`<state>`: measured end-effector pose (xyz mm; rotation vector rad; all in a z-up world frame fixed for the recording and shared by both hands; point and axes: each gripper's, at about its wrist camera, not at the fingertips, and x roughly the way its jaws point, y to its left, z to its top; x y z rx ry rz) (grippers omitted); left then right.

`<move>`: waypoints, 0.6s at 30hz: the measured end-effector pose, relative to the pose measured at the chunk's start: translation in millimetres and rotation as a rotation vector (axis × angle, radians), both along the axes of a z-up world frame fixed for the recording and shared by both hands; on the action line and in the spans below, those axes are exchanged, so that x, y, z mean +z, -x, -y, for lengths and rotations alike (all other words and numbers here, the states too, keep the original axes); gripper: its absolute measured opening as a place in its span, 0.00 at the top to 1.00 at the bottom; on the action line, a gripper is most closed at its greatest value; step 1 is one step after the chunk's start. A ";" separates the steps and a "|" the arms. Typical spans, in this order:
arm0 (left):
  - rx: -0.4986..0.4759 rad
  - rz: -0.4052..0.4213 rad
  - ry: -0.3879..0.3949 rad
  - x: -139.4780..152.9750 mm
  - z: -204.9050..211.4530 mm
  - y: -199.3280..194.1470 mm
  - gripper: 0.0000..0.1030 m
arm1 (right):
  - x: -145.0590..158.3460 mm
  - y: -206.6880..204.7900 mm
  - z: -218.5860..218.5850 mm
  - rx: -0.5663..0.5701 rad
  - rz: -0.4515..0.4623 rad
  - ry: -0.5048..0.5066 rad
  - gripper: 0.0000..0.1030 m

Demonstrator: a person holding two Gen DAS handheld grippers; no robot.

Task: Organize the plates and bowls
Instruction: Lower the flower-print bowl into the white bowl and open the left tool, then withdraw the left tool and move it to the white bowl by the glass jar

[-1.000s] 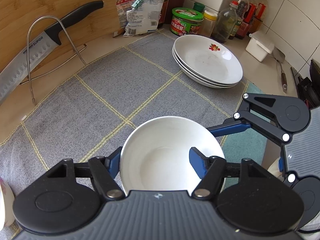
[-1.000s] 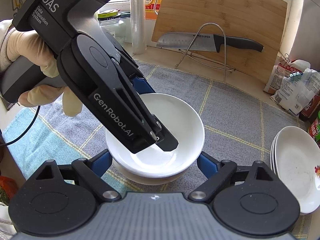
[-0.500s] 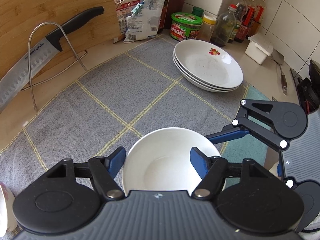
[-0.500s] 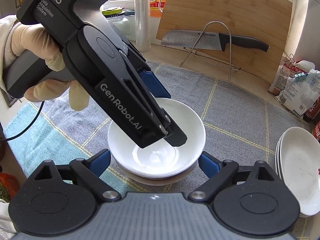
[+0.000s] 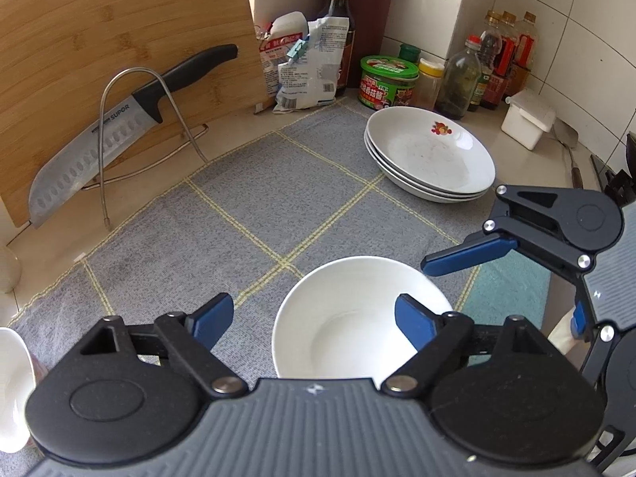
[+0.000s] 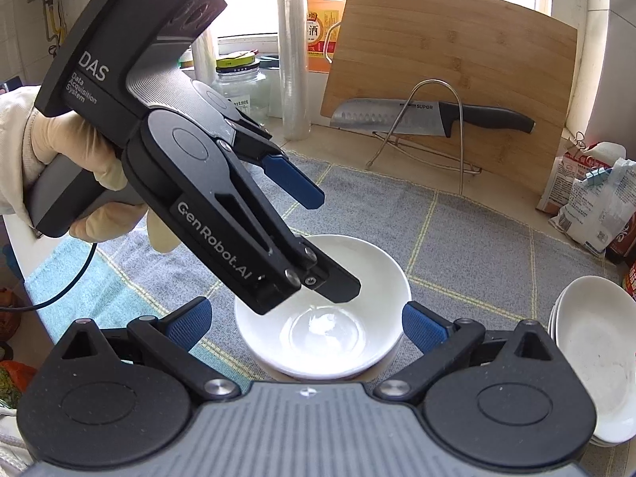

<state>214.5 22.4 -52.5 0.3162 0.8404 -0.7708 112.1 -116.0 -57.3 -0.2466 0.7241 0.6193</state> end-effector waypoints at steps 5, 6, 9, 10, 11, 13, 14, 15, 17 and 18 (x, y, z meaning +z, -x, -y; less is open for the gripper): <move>0.048 0.017 0.032 5.5 -13.2 7.0 0.12 | -4.8 -2.3 0.2 -0.008 -0.013 0.007 0.00; 0.056 0.022 0.039 6.5 -15.5 8.8 0.12 | -5.1 -3.0 -0.3 -0.007 -0.014 0.006 0.00; 0.090 0.044 0.059 11.0 -24.1 15.0 0.12 | -6.2 -3.1 -1.3 -0.005 -0.013 0.014 0.00; 0.102 0.059 0.066 12.7 -27.2 17.6 0.12 | -6.4 -3.4 -2.0 -0.010 -0.011 0.017 0.00; 0.116 0.076 0.071 14.4 -30.5 20.0 0.12 | -6.2 -3.7 -2.5 -0.014 -0.012 0.013 0.00; 0.143 0.100 0.074 16.5 -36.9 23.2 0.09 | -4.6 -3.2 -4.0 -0.011 -0.015 0.000 0.00; 0.155 0.110 0.076 16.9 -40.4 24.4 0.09 | -3.2 -2.6 -6.0 -0.011 -0.010 -0.002 0.00; 0.166 0.116 0.080 17.5 -44.5 24.8 0.09 | -1.8 -2.2 -8.2 -0.009 -0.002 -0.001 0.00; 0.190 0.118 0.085 17.6 -53.5 25.2 0.08 | 0.5 -2.6 -13.1 -0.003 0.006 0.002 0.00; 0.201 0.120 0.085 17.3 -57.2 25.4 0.08 | 1.4 -3.1 -15.9 0.000 0.010 0.002 0.00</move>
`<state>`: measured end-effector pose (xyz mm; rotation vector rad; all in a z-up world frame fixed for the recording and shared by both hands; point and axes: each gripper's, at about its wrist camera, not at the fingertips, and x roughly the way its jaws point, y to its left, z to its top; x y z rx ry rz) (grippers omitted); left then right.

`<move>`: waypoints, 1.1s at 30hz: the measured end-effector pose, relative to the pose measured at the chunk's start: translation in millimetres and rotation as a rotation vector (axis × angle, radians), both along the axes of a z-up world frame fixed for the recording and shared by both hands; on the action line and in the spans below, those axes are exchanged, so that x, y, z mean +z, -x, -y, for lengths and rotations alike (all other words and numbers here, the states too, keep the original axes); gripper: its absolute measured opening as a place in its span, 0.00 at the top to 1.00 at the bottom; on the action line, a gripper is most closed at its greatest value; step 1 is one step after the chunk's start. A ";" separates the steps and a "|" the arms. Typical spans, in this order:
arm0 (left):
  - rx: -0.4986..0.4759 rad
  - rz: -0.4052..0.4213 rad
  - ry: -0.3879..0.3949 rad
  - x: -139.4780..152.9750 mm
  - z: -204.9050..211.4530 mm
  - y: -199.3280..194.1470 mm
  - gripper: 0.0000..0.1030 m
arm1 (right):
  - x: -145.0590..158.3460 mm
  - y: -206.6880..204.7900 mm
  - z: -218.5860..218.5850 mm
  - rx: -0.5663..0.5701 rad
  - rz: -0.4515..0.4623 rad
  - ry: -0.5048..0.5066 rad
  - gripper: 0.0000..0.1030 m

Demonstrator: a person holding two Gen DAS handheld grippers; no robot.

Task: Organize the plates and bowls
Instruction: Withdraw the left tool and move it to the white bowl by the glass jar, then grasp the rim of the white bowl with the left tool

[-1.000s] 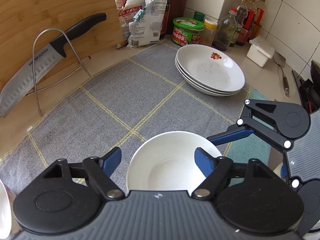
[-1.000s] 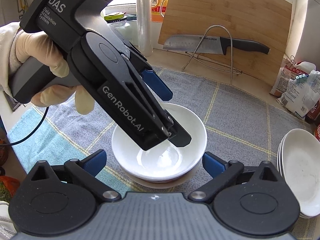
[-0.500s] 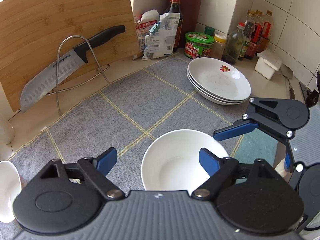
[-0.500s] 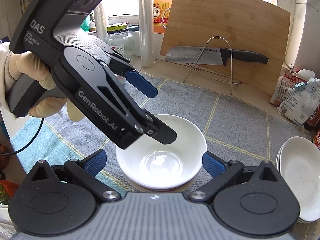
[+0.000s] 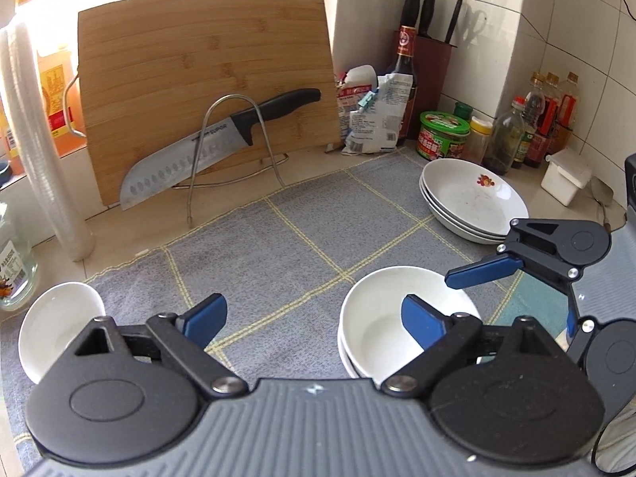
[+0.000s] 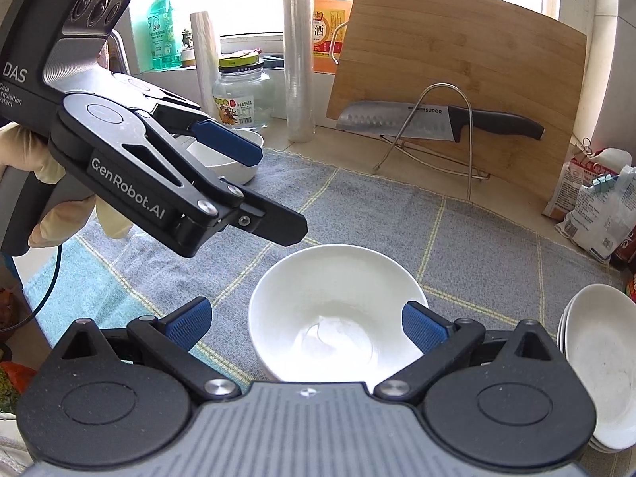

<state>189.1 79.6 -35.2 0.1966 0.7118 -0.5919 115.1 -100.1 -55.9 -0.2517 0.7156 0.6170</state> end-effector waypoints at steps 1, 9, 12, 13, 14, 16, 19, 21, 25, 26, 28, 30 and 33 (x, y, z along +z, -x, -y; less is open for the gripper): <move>0.020 0.005 -0.002 -0.8 -5.8 0.5 0.08 | 0.6 -0.6 -2.9 0.003 0.002 0.001 0.00; 0.145 -0.003 -0.021 -9.7 -54.0 -2.7 0.08 | 3.4 -7.8 -31.4 0.013 0.007 -0.001 0.00; 0.189 -0.003 -0.031 -12.1 -76.2 -6.3 0.08 | 5.4 -9.2 -48.9 0.019 0.016 0.003 0.00; 0.199 -0.006 -0.029 -12.5 -84.0 -7.6 0.08 | 5.9 -9.4 -55.0 0.024 0.021 0.006 0.00; 0.210 -0.007 -0.026 -12.8 -92.0 -8.6 0.08 | 6.4 -9.6 -63.3 0.027 0.028 0.011 0.00; 0.233 -0.004 -0.029 -13.5 -105.7 -11.8 0.08 | 6.8 -10.8 -77.2 0.038 0.038 0.015 0.00; 0.262 -0.006 -0.042 -16.1 -124.8 -20.3 0.08 | 6.1 -15.0 -99.4 0.055 0.048 0.034 0.00; 0.275 -0.009 -0.049 -17.6 -135.9 -27.3 0.08 | 5.1 -18.6 -113.1 0.060 0.057 0.047 0.00; 0.295 -0.022 -0.064 -21.0 -152.4 -44.4 0.08 | 2.8 -30.8 -133.6 0.055 0.053 0.041 0.00; 0.301 -0.026 -0.069 -22.0 -155.6 -49.4 0.08 | 2.3 -33.9 -137.7 0.053 0.050 0.040 0.00; 0.303 -0.034 -0.079 -23.9 -160.4 -60.0 0.08 | 1.2 -40.5 -147.3 0.047 0.050 0.038 0.00; 0.297 -0.040 -0.090 -25.2 -163.3 -71.2 0.08 | 0.5 -47.8 -157.1 0.040 0.050 0.027 0.00; 0.275 -0.049 -0.113 -27.1 -164.0 -87.7 0.08 | -1.6 -57.9 -171.4 0.020 0.054 0.022 0.00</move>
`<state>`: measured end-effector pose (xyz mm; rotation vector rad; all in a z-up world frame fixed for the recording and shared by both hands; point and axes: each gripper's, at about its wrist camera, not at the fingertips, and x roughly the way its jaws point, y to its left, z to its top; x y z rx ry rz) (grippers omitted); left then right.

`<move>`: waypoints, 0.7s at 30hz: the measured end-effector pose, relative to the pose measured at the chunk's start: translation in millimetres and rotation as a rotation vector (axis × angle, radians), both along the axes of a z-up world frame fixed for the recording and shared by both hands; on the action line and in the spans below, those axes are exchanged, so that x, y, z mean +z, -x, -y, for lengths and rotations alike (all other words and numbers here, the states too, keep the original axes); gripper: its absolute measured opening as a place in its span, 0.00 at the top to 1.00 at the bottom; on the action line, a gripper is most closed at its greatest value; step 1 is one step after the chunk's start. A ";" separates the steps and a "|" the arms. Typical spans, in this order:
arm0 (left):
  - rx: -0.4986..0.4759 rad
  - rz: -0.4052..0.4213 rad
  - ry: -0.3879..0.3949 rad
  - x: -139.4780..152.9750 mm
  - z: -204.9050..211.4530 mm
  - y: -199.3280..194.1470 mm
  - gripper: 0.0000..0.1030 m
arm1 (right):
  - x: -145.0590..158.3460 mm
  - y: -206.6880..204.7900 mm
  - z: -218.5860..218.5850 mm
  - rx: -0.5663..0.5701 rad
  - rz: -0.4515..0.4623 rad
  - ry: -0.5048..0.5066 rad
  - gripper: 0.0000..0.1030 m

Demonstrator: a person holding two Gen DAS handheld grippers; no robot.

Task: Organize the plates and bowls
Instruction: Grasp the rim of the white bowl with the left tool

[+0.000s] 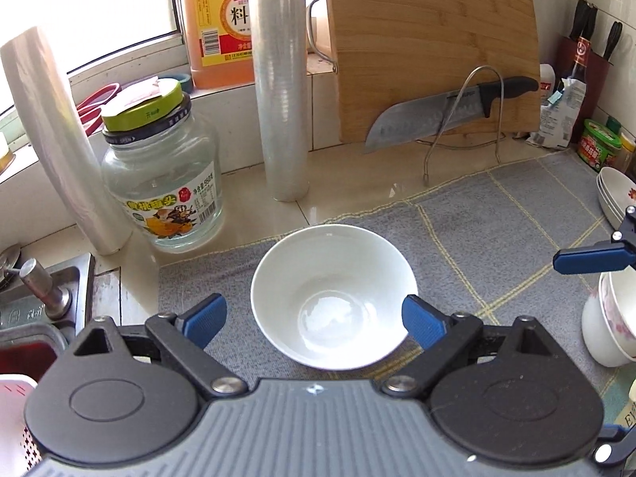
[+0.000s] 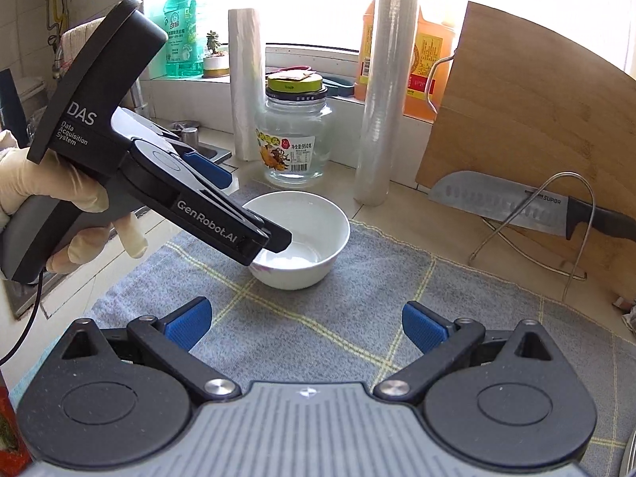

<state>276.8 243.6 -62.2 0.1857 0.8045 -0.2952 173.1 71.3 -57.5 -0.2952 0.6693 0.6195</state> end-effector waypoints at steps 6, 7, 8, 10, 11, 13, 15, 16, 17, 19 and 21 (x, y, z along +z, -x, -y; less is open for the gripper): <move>-0.036 -0.018 -0.035 -6.2 0.8 -28.5 0.10 | -14.8 -16.3 -27.2 -0.043 0.002 0.016 0.00; -0.044 -0.028 -0.036 -8.3 1.2 -33.5 0.11 | -18.1 -19.4 -31.4 -0.047 -0.004 0.020 0.00; -0.048 -0.034 -0.036 -10.3 0.9 -37.0 0.13 | -20.7 -21.6 -34.5 -0.051 -0.005 0.021 0.00; -0.059 -0.053 -0.021 -15.0 -1.0 -44.7 0.18 | -26.5 -26.7 -41.0 -0.059 -0.003 0.028 0.00; -0.064 -0.063 -0.014 -17.3 -1.7 -47.1 0.20 | -30.0 -30.0 -44.1 -0.059 -0.007 0.033 0.00; -0.070 -0.077 -0.007 -21.3 -3.3 -50.6 0.26 | -35.1 -33.2 -47.1 -0.055 -0.005 0.036 0.00; -0.073 -0.086 -0.005 -24.3 -4.5 -53.4 0.30 | -39.8 -38.0 -51.1 -0.051 -0.014 0.049 0.01; -0.074 -0.089 -0.005 -25.4 -5.2 -54.5 0.31 | -42.1 -39.5 -53.0 -0.055 -0.012 0.055 0.02; -0.074 -0.091 -0.005 -26.1 -5.8 -55.3 0.31 | -43.5 -40.9 -54.4 -0.054 -0.012 0.058 0.03; -0.075 -0.097 -0.001 -27.4 -7.4 -56.6 0.35 | -45.8 -44.3 -57.5 -0.051 -0.010 0.065 0.05; -0.076 -0.104 0.006 -28.2 -9.7 -57.2 0.37 | -46.9 -46.2 -61.1 -0.045 -0.002 0.071 0.06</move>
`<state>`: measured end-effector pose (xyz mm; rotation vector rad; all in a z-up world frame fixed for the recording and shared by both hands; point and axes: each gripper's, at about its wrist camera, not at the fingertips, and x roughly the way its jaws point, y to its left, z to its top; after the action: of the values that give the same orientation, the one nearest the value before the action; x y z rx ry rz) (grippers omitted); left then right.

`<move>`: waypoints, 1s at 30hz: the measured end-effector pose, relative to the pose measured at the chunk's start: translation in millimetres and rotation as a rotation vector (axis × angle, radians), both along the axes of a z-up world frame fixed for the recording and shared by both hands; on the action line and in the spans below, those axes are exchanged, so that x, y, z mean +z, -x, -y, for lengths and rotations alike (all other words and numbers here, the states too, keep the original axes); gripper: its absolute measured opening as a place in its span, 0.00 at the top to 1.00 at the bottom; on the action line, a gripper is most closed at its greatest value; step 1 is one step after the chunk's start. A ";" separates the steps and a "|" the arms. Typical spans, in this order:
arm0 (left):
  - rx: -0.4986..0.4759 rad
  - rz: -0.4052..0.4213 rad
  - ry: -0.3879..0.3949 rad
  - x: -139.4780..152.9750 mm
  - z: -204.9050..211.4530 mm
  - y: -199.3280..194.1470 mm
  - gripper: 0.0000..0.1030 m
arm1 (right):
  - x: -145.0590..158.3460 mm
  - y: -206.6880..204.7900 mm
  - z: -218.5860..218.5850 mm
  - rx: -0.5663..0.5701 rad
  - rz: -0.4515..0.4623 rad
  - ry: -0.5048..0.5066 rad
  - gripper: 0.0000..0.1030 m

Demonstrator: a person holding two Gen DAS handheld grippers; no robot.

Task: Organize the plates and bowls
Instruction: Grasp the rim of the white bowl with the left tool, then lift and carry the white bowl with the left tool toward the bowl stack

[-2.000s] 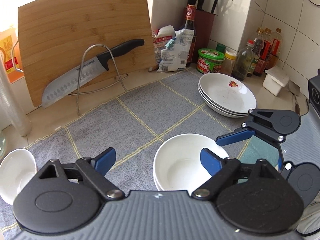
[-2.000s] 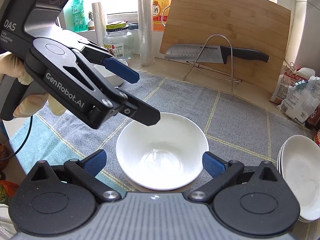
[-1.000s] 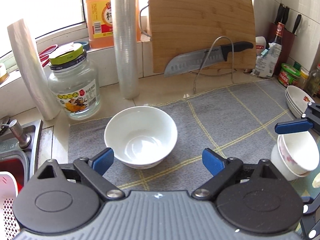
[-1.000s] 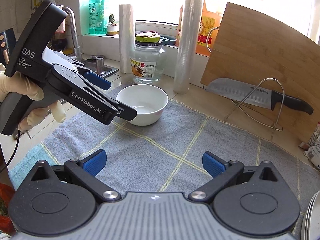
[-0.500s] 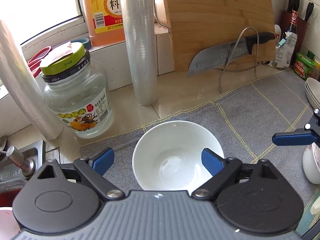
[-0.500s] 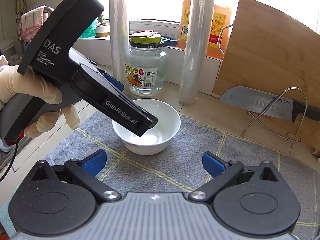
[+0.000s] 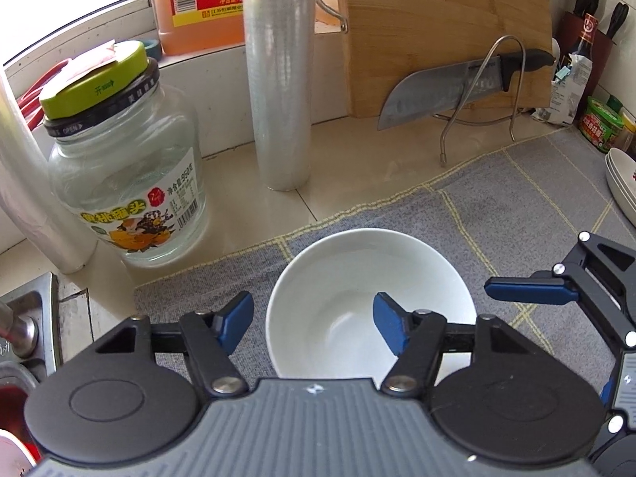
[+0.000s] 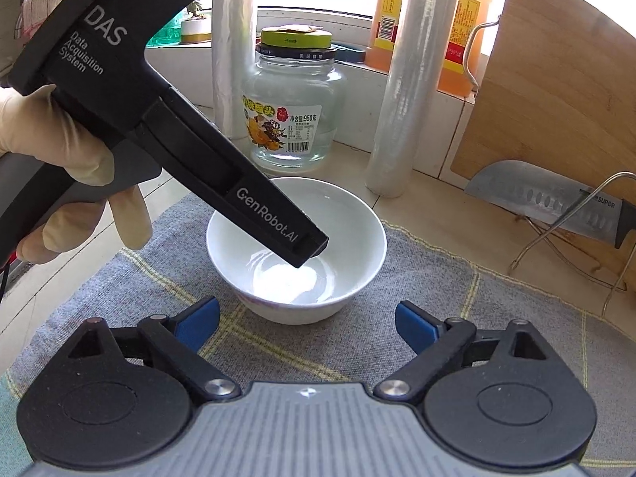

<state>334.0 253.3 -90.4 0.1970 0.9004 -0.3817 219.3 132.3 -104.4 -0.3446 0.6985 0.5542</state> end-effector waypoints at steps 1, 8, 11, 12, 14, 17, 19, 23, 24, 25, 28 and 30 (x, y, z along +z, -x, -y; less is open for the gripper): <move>-0.003 -0.004 0.002 -0.5 -1.4 0.3 0.37 | -0.2 -1.3 -1.2 0.004 0.001 0.000 0.07; -0.019 -0.009 0.019 -1.1 -0.1 -2.7 0.40 | -3.4 -8.8 -8.8 0.019 0.012 0.018 0.13; -0.029 -0.012 0.023 -1.5 2.3 -4.7 0.44 | -4.2 -11.5 -10.0 0.018 0.009 0.016 0.15; -0.031 -0.012 0.025 -1.5 2.6 -5.2 0.45 | -3.8 -11.2 -9.6 0.019 0.010 0.012 0.15; -0.035 -0.015 0.026 -2.2 3.5 -5.9 0.45 | -3.5 -11.7 -9.8 0.021 0.011 0.008 0.15; -0.038 -0.017 0.026 -2.1 4.0 -6.5 0.46 | -4.2 -12.4 -9.4 0.030 0.010 0.003 0.16; -0.038 -0.018 0.029 -2.1 3.6 -6.8 0.46 | -4.0 -13.7 -9.2 0.035 0.007 -0.002 0.18; -0.039 -0.022 0.030 -1.7 3.4 -6.9 0.46 | -3.3 -14.1 -9.0 0.036 0.002 -0.003 0.18; -0.040 -0.021 0.032 -0.8 3.6 -6.2 0.46 | -3.2 -14.2 -8.9 0.037 0.000 -0.002 0.18; -0.041 -0.021 0.033 -0.2 4.0 -5.6 0.46 | -3.0 -14.4 -8.6 0.037 -0.002 -0.002 0.18; -0.043 -0.015 0.025 1.8 6.3 -2.1 0.46 | -1.7 -12.7 -7.5 0.041 -0.003 0.003 0.18; -0.050 -0.010 0.014 3.7 7.9 0.6 0.46 | 0.6 -9.7 -6.7 0.047 0.001 0.008 0.18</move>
<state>333.5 245.4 -86.8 0.2047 0.9031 -0.4354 229.0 139.0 -103.8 -0.3696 0.6935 0.5956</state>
